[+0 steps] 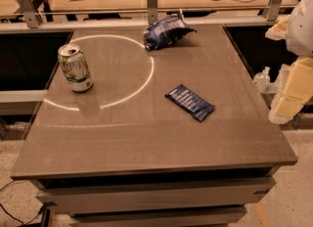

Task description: Pick rxbar blueberry

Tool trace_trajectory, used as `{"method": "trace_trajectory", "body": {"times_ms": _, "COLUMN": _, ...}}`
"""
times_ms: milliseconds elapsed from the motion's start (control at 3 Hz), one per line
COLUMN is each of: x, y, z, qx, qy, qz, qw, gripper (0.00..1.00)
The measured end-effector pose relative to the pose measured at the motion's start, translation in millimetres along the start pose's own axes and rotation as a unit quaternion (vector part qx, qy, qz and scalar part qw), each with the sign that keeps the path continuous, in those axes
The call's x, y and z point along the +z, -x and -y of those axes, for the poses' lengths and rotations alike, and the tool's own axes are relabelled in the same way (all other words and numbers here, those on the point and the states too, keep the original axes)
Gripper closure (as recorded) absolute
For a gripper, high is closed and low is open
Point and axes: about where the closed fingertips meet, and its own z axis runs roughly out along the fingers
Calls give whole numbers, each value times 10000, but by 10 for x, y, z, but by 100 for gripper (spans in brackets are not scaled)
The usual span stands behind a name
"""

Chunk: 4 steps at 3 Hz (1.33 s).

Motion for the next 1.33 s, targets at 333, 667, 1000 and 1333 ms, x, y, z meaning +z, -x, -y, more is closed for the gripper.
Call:
{"method": "trace_trajectory", "body": {"times_ms": 333, "x": 0, "y": 0, "z": 0, "qx": 0, "qy": -1, "qz": 0, "qw": 10000, "gripper": 0}}
{"method": "trace_trajectory", "body": {"times_ms": 667, "x": 79, "y": 126, "z": 73, "qx": 183, "qy": -78, "qz": -73, "qw": 9998, "gripper": 0}}
{"method": "trace_trajectory", "body": {"times_ms": 1000, "x": 400, "y": 397, "z": 261, "qx": 809, "qy": -166, "qz": -14, "qw": 9966, "gripper": 0}}
{"method": "trace_trajectory", "body": {"times_ms": 1333, "x": 644, "y": 612, "z": 287, "qx": 1344, "qy": -235, "qz": 324, "qw": 9901, "gripper": 0}}
